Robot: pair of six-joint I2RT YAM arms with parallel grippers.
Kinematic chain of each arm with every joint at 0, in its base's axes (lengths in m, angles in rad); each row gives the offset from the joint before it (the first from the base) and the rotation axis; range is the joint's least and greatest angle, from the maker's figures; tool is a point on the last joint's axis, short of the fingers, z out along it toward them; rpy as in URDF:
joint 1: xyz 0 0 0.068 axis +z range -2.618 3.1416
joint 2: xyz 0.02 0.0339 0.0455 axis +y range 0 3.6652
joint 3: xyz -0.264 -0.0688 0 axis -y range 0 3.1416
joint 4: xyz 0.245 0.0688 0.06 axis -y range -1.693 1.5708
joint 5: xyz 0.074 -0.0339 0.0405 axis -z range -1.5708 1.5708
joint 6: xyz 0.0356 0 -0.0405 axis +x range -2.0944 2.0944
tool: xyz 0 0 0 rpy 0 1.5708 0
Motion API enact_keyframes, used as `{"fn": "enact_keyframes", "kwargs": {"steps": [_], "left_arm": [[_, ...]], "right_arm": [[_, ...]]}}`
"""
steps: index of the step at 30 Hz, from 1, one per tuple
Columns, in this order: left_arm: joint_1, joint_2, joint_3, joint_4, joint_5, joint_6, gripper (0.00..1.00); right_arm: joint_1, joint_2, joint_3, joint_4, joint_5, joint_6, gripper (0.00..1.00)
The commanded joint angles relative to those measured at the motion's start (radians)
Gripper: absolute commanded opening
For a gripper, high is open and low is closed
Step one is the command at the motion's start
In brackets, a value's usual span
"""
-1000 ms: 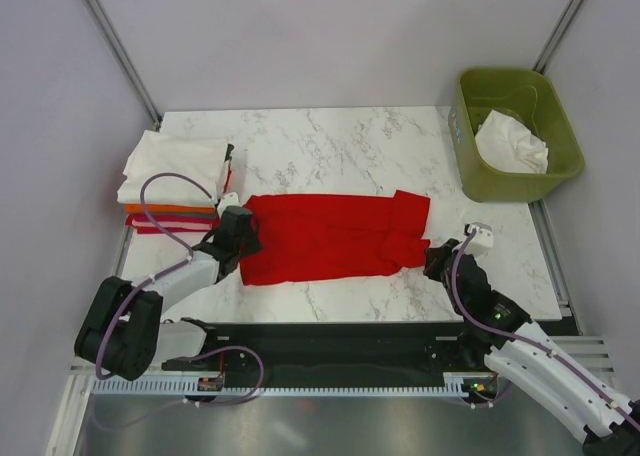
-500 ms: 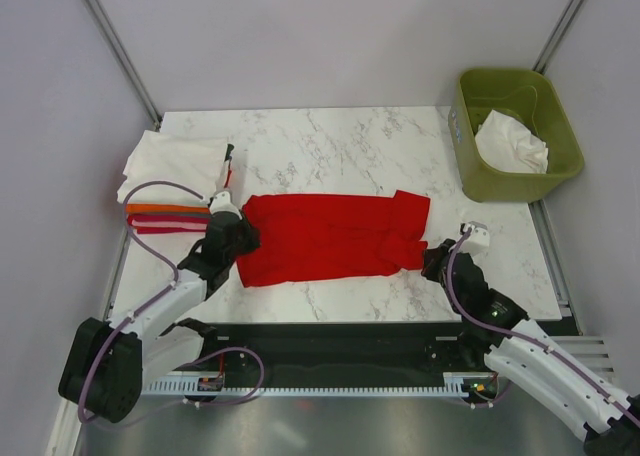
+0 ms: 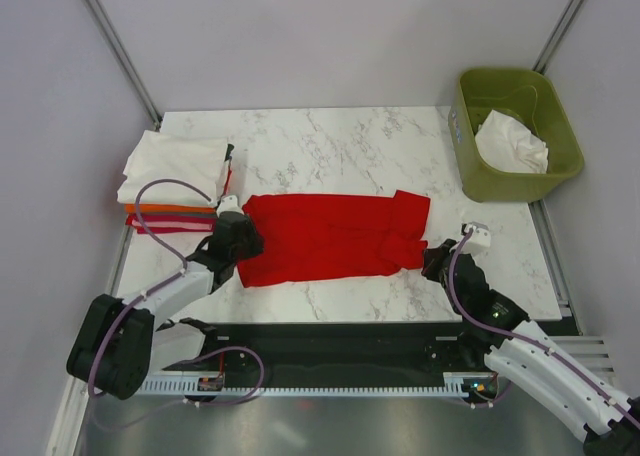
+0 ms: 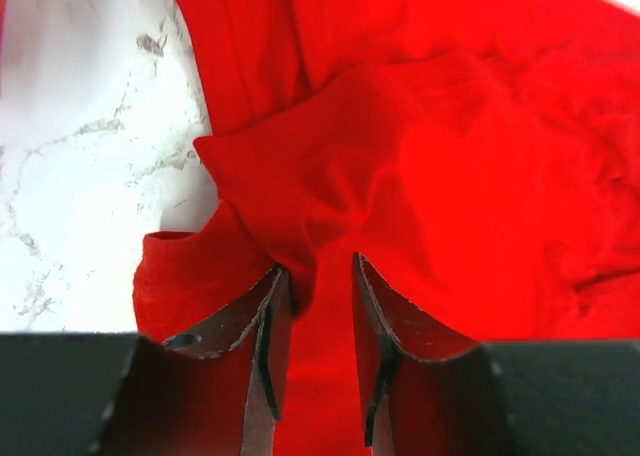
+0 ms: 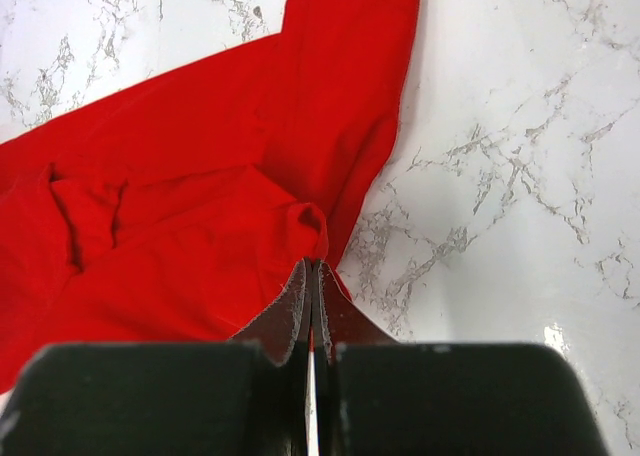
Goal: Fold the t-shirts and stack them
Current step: Flatten the tshirt out
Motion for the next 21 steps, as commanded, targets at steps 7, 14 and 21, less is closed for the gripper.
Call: {"fn": "enact_keyframes", "kwargs": {"steps": [7, 14, 21], "left_arm": [[0.001, 0.040, 0.067, -0.010, -0.022, 0.026, 0.02], [0.001, -0.220, 0.031, -0.060, -0.022, -0.003, 0.02], [0.003, -0.354, 0.253, -0.234, 0.018, -0.109, 0.02]], "right_arm": [[0.000, -0.003, 0.000, 0.027, 0.012, -0.002, 0.00], [0.000, 0.017, 0.051, -0.043, 0.148, 0.045, 0.00], [-0.003, 0.194, 0.264, -0.053, 0.220, 0.004, 0.00]]}}
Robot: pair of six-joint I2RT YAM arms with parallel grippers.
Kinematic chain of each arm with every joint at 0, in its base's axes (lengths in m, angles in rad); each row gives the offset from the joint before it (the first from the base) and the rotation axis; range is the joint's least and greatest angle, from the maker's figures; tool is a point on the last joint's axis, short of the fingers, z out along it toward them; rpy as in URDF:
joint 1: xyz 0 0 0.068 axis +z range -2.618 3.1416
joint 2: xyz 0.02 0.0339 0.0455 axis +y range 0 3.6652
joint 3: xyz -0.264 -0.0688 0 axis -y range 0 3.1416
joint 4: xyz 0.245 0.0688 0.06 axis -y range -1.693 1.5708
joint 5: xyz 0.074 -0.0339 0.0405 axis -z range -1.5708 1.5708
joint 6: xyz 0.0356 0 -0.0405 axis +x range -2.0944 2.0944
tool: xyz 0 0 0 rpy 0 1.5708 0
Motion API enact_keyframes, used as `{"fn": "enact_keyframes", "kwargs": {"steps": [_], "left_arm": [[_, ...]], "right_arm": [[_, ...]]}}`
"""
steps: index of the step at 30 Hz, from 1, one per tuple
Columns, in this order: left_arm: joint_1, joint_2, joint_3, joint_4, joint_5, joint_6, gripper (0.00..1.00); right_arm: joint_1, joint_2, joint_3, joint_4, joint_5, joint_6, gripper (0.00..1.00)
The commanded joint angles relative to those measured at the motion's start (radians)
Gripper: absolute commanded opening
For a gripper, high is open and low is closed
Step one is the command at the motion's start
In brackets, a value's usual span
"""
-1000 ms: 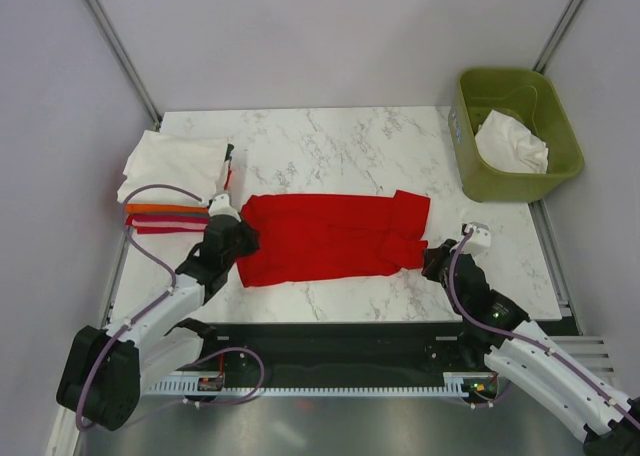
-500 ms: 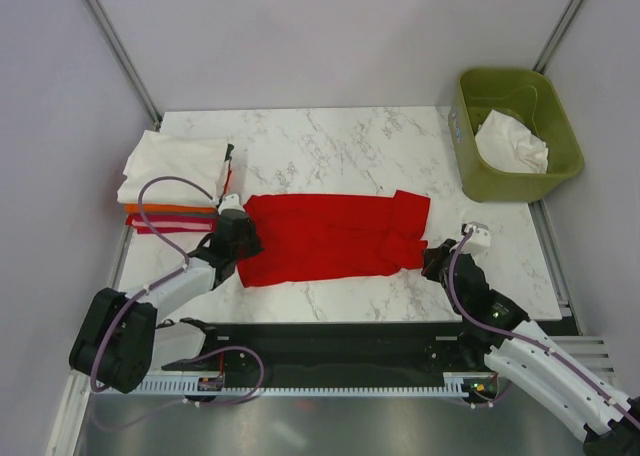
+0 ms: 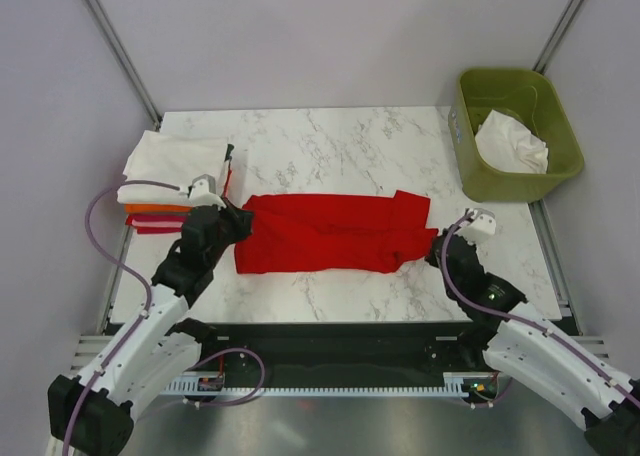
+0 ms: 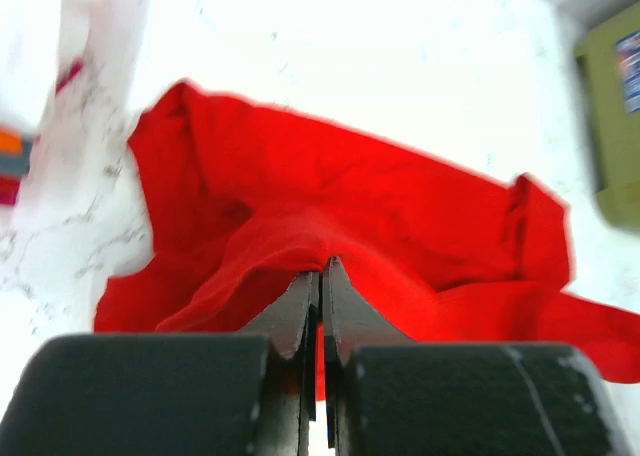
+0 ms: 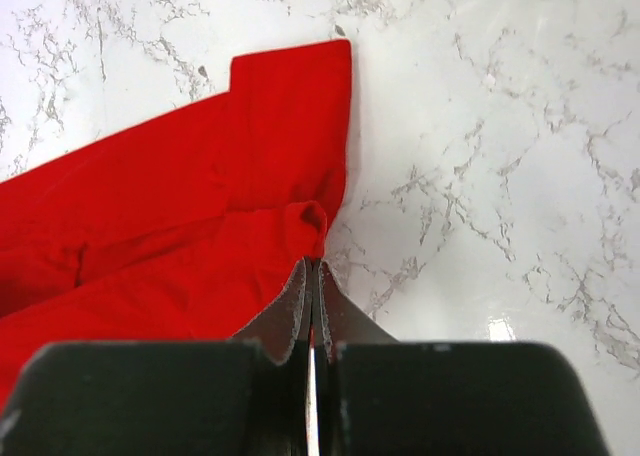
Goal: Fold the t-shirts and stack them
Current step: Flatten the tshirt out
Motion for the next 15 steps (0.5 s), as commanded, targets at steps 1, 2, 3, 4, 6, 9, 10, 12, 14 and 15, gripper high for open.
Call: {"fn": "enact_keyframes", "kwargs": {"steps": [1, 2, 3, 4, 6, 9, 10, 12, 14, 15], "left_arm": [[0.001, -0.002, 0.196, -0.106, 0.001, -0.049, 0.02], [0.003, 0.033, 0.242, -0.130, -0.008, -0.040, 0.02], [0.003, 0.059, 0.336, -0.153, -0.016, -0.022, 0.02], [0.003, 0.085, 0.386, -0.203, -0.038, -0.009, 0.02], [0.003, 0.190, 0.554, -0.269, -0.062, 0.026, 0.02], [0.007, 0.325, 0.782, -0.383, -0.082, 0.090, 0.02], [0.013, 0.349, 0.838, -0.410, -0.091, 0.101, 0.02], [0.017, 0.372, 0.964, -0.440, -0.086, 0.130, 0.02], [0.018, 0.361, 1.051, -0.438, -0.079, 0.143, 0.02], [0.017, 0.351, 1.078, -0.435, -0.077, 0.156, 0.02]], "right_arm": [[-0.006, 0.146, 0.190, 0.014, 0.045, -0.045, 0.00], [-0.012, 0.194, 0.233, 0.012, 0.023, -0.065, 0.00], [-0.033, 0.244, 0.279, 0.006, -0.048, -0.109, 0.00], [-0.050, 0.344, 0.378, -0.009, -0.084, -0.131, 0.00], [-0.116, 0.435, 0.486, -0.038, -0.200, -0.164, 0.00], [-0.217, 0.556, 0.740, -0.094, -0.326, -0.186, 0.00], [-0.236, 0.588, 0.789, -0.126, -0.380, -0.191, 0.00], [-0.256, 0.598, 0.919, -0.155, -0.385, -0.200, 0.00], [-0.264, 0.579, 0.990, -0.187, -0.361, -0.209, 0.00], [-0.265, 0.549, 1.047, -0.196, -0.354, -0.217, 0.00]]}}
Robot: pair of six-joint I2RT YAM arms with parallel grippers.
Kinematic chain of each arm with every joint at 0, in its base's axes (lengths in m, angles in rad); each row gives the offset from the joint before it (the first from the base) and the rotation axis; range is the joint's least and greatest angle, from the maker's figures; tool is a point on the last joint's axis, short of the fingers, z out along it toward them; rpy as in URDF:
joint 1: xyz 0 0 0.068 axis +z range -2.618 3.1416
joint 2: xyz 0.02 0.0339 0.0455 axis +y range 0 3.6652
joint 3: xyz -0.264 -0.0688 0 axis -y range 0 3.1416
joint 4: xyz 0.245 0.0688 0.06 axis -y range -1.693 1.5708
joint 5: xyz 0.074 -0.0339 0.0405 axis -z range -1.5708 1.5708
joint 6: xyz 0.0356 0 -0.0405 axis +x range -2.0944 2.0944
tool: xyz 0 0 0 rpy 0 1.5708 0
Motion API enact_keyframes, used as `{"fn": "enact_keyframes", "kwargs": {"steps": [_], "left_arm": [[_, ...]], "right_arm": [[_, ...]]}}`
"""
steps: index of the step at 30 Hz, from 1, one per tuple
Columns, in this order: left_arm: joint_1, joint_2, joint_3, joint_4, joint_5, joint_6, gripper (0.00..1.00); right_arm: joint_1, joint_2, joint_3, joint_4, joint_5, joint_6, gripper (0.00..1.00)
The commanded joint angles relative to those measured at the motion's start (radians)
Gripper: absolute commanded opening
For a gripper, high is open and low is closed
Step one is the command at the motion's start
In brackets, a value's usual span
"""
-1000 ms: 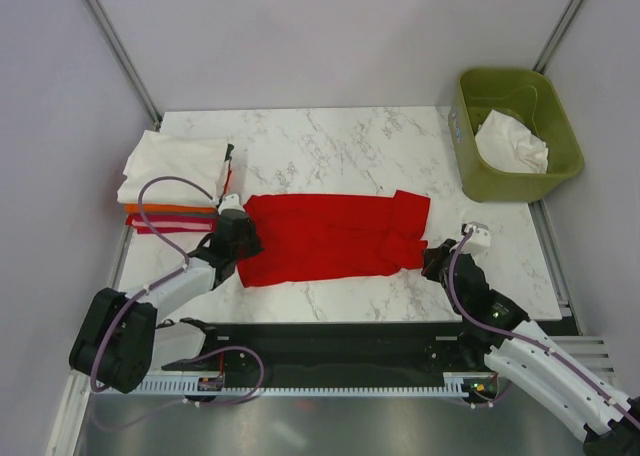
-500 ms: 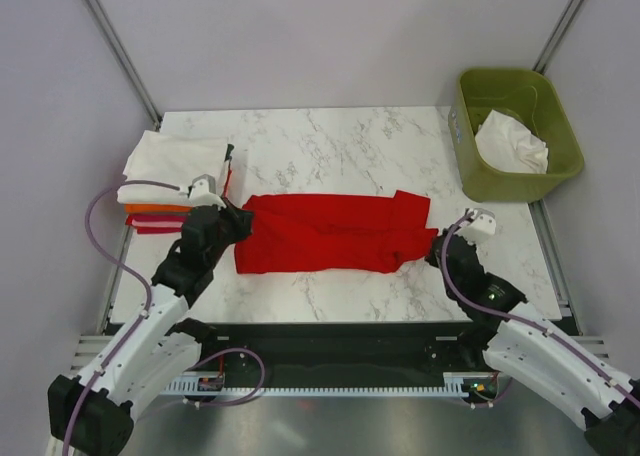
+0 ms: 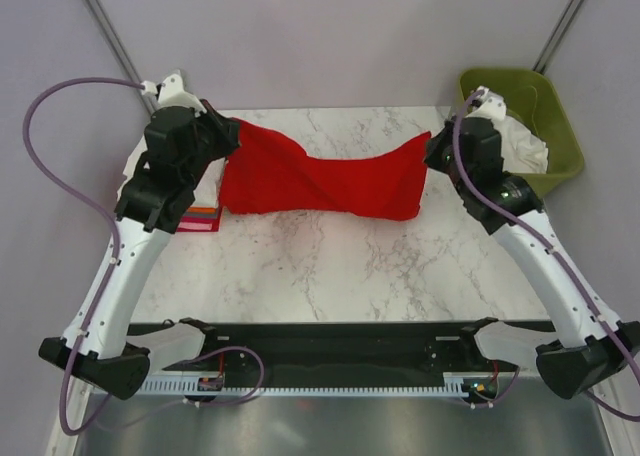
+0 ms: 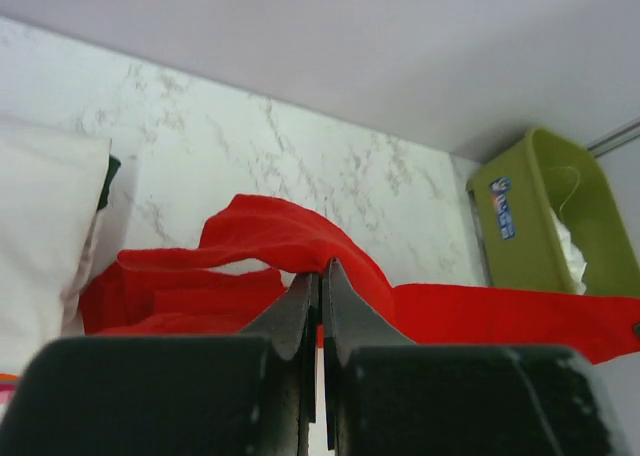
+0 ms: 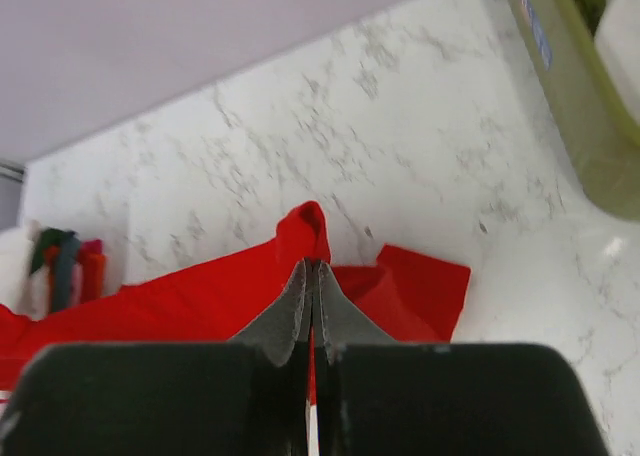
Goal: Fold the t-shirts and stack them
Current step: Flatten the tshirt out
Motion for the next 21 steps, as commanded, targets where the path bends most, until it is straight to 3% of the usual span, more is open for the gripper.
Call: {"fn": "enact_keyframes", "kwargs": {"steps": [1, 6, 11, 16, 21], "left_arm": [[0.007, -0.070, 0.166, -0.040, -0.028, 0.096, 0.02], [0.007, -0.240, 0.246, 0.032, -0.026, 0.117, 0.02], [0.006, -0.415, 0.269, 0.124, 0.061, 0.099, 0.02], [0.007, -0.385, 0.376, 0.135, 0.132, 0.074, 0.02], [0.006, -0.259, 0.424, 0.134, 0.089, 0.071, 0.02]], "right_arm": [[-0.006, -0.087, 0.180, -0.075, -0.030, -0.052, 0.00], [-0.006, -0.309, 0.254, -0.094, 0.050, -0.073, 0.00], [-0.006, -0.489, 0.298, -0.074, 0.085, -0.095, 0.00], [-0.006, -0.518, 0.402, -0.069, 0.024, -0.104, 0.00], [-0.004, -0.445, 0.406, -0.079, 0.054, -0.103, 0.00]]}}
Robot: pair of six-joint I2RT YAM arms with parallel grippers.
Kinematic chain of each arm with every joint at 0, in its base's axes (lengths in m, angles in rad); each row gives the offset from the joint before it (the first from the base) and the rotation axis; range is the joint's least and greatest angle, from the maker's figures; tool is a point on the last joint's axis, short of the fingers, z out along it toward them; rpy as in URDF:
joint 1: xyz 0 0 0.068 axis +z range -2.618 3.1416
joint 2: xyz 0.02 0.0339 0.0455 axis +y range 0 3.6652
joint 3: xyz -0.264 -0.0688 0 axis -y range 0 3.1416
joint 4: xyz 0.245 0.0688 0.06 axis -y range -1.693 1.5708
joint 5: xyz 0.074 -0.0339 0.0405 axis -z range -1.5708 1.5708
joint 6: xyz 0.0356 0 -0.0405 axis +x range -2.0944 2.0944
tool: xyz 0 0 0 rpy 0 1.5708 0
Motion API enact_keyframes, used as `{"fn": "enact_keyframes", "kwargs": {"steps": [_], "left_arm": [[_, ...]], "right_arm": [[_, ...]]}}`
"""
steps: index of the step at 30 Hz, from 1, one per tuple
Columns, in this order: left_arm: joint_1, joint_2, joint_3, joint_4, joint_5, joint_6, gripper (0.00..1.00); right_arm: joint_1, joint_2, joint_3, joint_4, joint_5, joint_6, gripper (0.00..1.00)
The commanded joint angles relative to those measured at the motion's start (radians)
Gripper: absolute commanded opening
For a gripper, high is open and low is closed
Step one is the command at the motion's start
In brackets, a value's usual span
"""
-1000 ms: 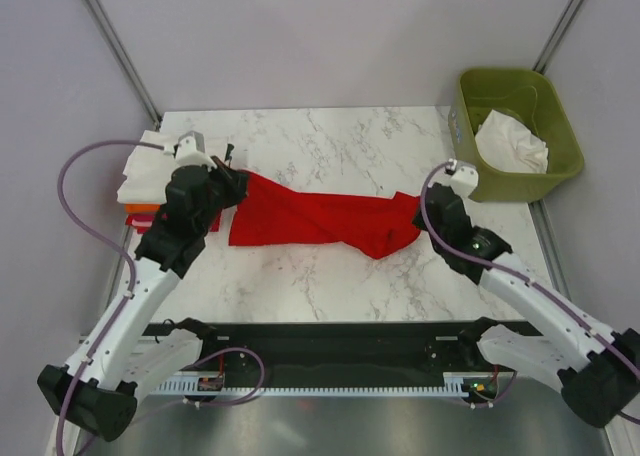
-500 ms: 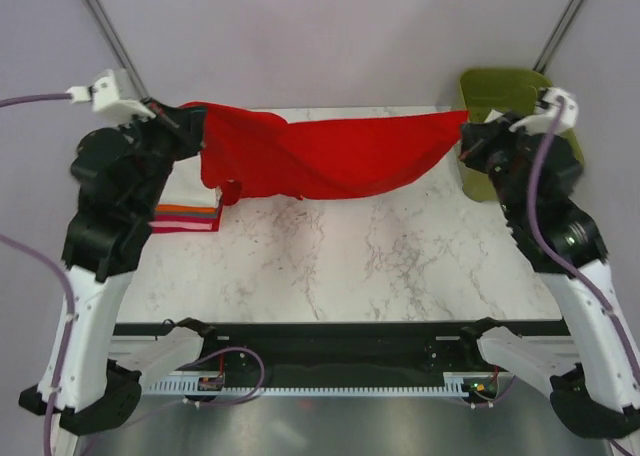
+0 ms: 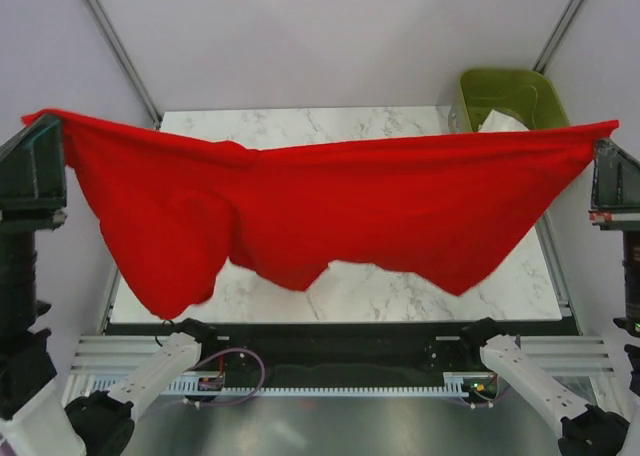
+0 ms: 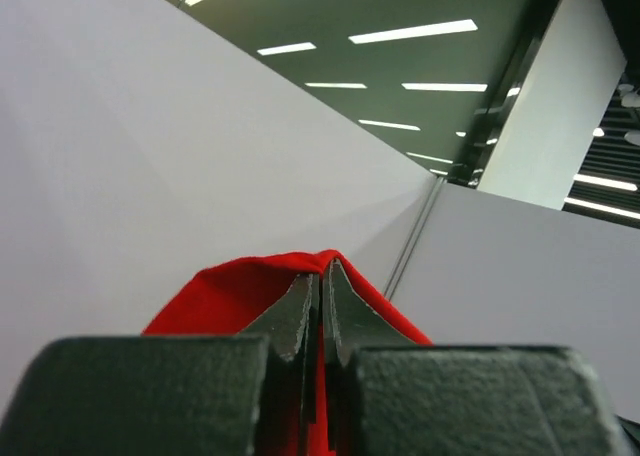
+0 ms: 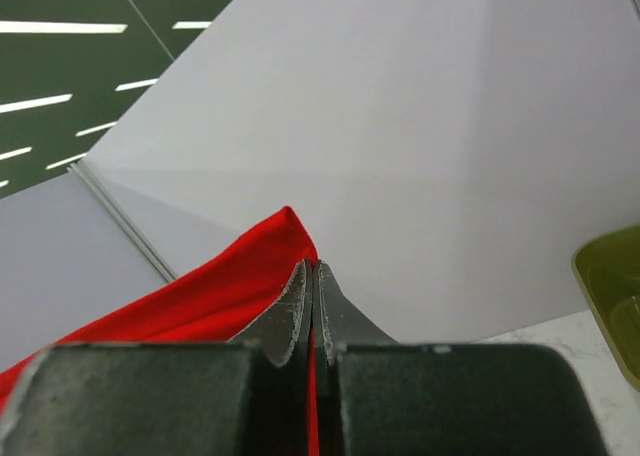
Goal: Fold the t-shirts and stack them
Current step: Flatten the tshirt out
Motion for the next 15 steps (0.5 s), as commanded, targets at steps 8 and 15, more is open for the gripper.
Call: {"fn": "enact_keyframes", "kwargs": {"steps": [8, 15], "left_arm": [[0.007, 0.375, -0.258, 0.089, -0.082, -0.027, 0.02], [0.018, 0.591, -0.239, 0.209, -0.090, -0.010, 0.02]], "right_arm": [[-0.003, 0.258, -0.215, -0.039, 0.148, 0.023, 0.00], [-0.061, 0.580, -0.150, -0.024, 0.002, 0.051, 0.00]]}}
